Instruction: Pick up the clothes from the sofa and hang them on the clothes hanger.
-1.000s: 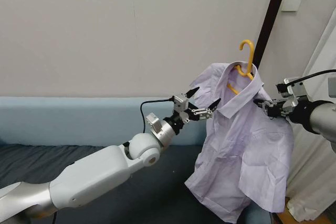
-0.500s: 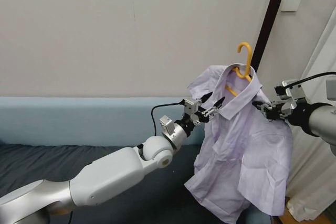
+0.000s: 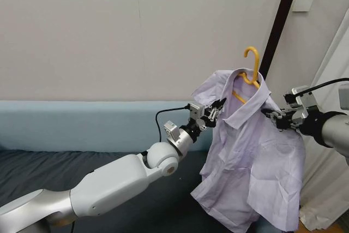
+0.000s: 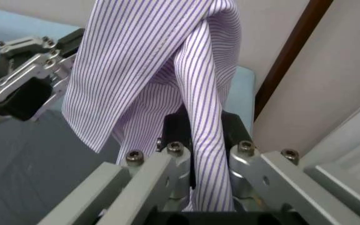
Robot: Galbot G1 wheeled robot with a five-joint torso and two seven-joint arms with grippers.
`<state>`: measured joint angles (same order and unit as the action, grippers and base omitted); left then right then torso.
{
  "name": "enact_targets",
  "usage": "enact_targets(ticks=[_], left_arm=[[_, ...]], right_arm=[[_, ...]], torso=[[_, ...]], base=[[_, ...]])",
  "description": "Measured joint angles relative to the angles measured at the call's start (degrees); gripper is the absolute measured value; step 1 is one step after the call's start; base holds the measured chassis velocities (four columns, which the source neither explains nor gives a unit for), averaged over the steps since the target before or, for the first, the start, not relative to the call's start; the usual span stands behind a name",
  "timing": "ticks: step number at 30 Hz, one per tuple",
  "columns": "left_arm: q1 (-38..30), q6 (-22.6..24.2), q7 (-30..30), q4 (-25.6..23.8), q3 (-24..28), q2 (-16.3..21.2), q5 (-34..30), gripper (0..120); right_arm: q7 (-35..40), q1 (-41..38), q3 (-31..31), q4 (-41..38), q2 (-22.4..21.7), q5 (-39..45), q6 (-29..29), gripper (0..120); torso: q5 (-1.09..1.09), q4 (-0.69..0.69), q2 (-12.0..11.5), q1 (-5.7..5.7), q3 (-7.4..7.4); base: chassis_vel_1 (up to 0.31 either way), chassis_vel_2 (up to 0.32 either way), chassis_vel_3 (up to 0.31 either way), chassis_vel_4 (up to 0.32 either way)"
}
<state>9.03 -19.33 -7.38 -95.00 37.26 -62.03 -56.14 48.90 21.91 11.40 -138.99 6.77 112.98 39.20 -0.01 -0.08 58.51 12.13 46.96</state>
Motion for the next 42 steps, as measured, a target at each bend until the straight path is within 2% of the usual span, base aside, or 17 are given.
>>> enact_targets(ticks=[12, 15, 18, 21, 22, 23, 24, 25, 29, 31, 35, 37, 41, 42], left_arm=[[-0.90, 0.19, -0.71, -2.31, 0.92, 1.19, -0.06, 0], [-1.84, 1.05, -2.28, -4.55, 0.96, 1.90, -0.76, 0], [-4.33, 3.74, -5.28, -8.15, 0.57, 3.67, -3.25, 0], [-5.09, 5.10, -5.73, -10.04, 0.47, 5.17, -4.17, 0], [-4.80, 5.84, -5.86, -11.16, 0.76, 6.29, -3.93, 0], [-3.15, 6.52, -5.89, -11.76, 1.07, 7.83, -3.00, 2], [-3.15, 6.52, -5.89, -11.76, 1.07, 7.83, -3.00, 2], [-1.36, 6.81, -6.16, -12.07, 0.95, 8.11, -1.83, 6], [1.40, 9.34, -12.79, -14.39, 1.97, 7.15, 0.90, 25], [2.55, 9.87, -13.87, -14.92, 1.60, 7.02, 1.32, 29], [10.86, 13.89, -21.52, -17.65, -4.18, 8.51, 5.09, 46], [12.25, 14.35, -21.75, -18.13, -5.15, 9.34, 6.41, 49], [20.66, 12.83, -19.30, -19.79, -11.50, 12.91, 9.67, 67], [20.66, 12.83, -19.30, -19.79, -11.50, 12.91, 9.67, 67]], right_arm=[[-0.05, 0.35, -0.11, 1.49, 0.30, 0.00, -0.46, 4], [-0.12, 0.71, -0.12, 1.86, 0.60, 0.01, -0.61, 4], [-0.08, 1.06, -0.10, 1.58, 1.46, -0.19, -0.90, 4], [-0.02, 1.42, 0.02, 1.45, 1.55, -0.24, -0.94, 4], [-0.02, 1.33, 0.06, 1.49, 1.57, -0.22, -1.01, 4], [-0.04, 0.68, 0.08, 1.79, 1.57, -0.02, -1.12, 4], [-0.04, 0.68, 0.08, 1.79, 1.57, -0.02, -1.12, 4], [-0.04, 0.22, 0.07, 1.97, 1.52, 0.19, -1.20, 4], [1.30, -0.06, 0.03, 2.51, 1.72, 0.54, -1.84, 4], [2.26, -0.43, 0.06, 2.97, 2.07, 1.20, -2.03, 4], [5.22, -0.93, 0.44, 3.84, 3.53, 3.71, -2.09, 4], [5.81, -1.18, 0.44, 3.95, 3.98, 3.89, -2.11, 4], [11.90, -5.06, -1.00, 6.15, 5.90, 3.95, -2.78, 4], [11.90, -5.06, -1.00, 6.15, 5.90, 3.95, -2.78, 4]], torso=[[0.00, 0.02, 0.00, 0.00, 0.00], [0.00, 0.01, 0.00, 0.00, 0.01], [0.00, 0.00, 0.00, 0.00, 0.00], [0.01, 0.03, 0.00, 0.00, 0.00], [-0.01, -0.03, 0.00, 0.01, 0.00], [0.01, 0.01, 0.00, 0.00, 0.00], [0.01, 0.01, 0.00, 0.00, 0.00], [-0.02, 0.04, 0.00, 0.00, 0.00], [0.01, -0.01, 0.00, 0.00, 0.00], [0.01, -0.02, 0.00, 0.00, 0.00], [0.00, 0.02, 0.00, 0.00, 0.00], [0.00, 0.01, 0.00, 0.00, 0.00], [0.00, 0.05, 0.00, 0.00, 0.00], [0.00, 0.05, 0.00, 0.00, 0.00]], base=[[0.000, 0.000, 0.000, 0.000], [0.000, 0.000, 0.000, 0.000], [0.000, 0.000, 0.000, 0.000], [0.000, 0.000, 0.000, 0.000], [0.000, 0.000, 0.000, 0.000], [0.000, 0.000, 0.000, 0.000], [0.000, 0.000, 0.000, 0.000], [0.000, 0.000, 0.000, 0.000], [0.000, 0.000, 0.000, 0.000], [0.000, 0.000, 0.000, 0.000], [0.000, 0.000, 0.000, 0.000], [0.000, 0.000, 0.000, 0.000], [0.000, 0.000, 0.000, 0.000], [0.000, 0.000, 0.000, 0.000]])
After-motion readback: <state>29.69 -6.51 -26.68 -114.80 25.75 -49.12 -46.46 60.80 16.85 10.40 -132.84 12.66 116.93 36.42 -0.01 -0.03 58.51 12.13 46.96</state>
